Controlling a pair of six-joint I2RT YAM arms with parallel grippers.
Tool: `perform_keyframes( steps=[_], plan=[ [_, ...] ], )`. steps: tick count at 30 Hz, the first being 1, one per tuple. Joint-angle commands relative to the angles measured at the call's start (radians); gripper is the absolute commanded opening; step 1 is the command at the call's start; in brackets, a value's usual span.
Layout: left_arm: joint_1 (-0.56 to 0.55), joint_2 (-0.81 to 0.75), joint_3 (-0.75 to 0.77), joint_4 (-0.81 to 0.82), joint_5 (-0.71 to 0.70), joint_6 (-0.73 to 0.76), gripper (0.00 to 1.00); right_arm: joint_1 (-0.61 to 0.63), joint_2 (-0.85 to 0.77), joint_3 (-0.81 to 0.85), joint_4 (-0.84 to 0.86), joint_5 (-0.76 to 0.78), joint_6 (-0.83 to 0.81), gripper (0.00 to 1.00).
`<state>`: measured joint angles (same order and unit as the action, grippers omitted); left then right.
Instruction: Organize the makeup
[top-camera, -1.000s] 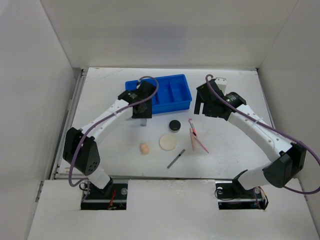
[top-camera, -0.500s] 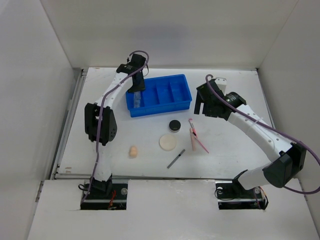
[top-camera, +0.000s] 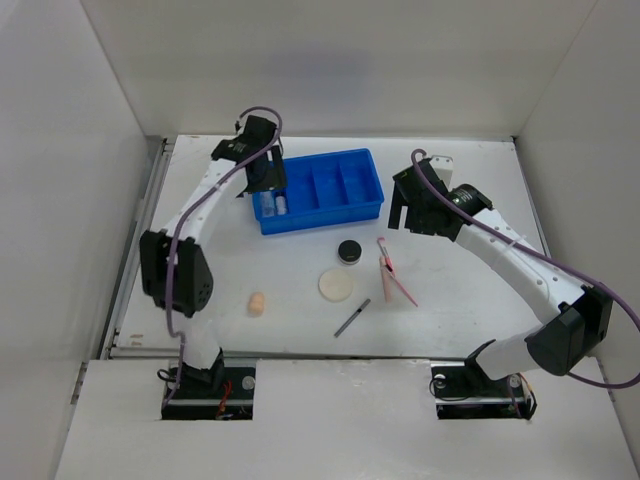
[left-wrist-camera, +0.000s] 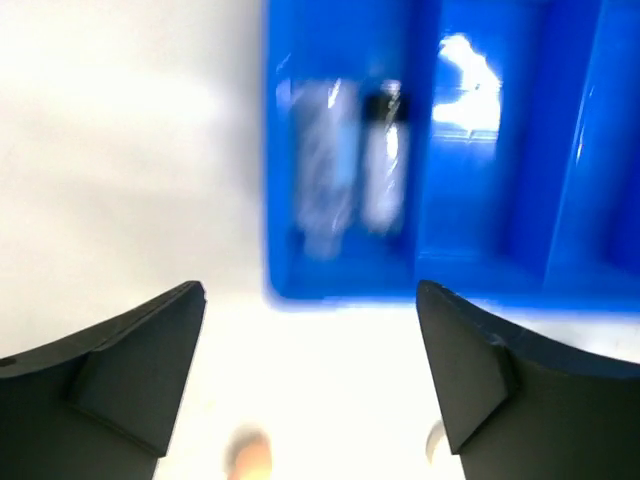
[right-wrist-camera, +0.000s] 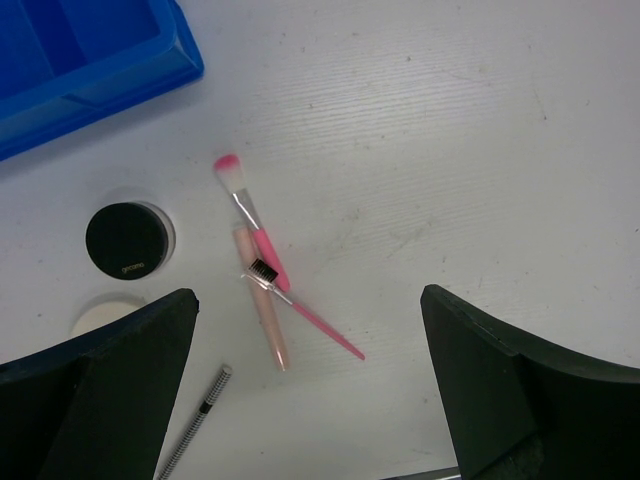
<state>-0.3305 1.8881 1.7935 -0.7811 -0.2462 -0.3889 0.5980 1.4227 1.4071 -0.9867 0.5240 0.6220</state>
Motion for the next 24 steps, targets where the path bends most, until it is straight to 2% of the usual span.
perform_keyframes(
  steps=[1,3,6,9,11,14,19,24],
  plan=[
    [0.004,-0.217,-0.184,-0.01,-0.047,-0.053,0.82,0.009,-0.005,0.027,0.011,-0.001,0.005,1.0],
    [-0.005,-0.312,-0.334,-0.023,-0.025,-0.102,0.75,0.009,0.004,0.018,0.032,-0.011,0.005,1.0],
    [-0.048,-0.413,-0.471,-0.023,-0.036,-0.14,0.72,0.009,0.013,0.018,0.042,-0.022,-0.004,1.0],
    [-0.08,-0.466,-0.614,-0.037,0.036,-0.203,0.72,0.009,0.013,0.018,0.042,-0.022,-0.013,1.0],
    [-0.106,-0.477,-0.693,-0.05,0.065,-0.27,0.77,0.019,0.013,0.018,0.052,-0.022,-0.013,1.0],
    [-0.162,-0.491,-0.765,-0.075,0.041,-0.355,0.78,0.019,0.013,0.009,0.052,-0.022,-0.022,1.0],
    [-0.171,-0.481,-0.816,-0.086,0.002,-0.479,0.78,0.019,0.002,-0.013,0.052,-0.022,-0.022,1.0],
    [-0.171,-0.472,-0.864,-0.061,0.002,-0.498,0.74,0.019,-0.018,-0.023,0.062,-0.032,-0.022,1.0]
  ],
)
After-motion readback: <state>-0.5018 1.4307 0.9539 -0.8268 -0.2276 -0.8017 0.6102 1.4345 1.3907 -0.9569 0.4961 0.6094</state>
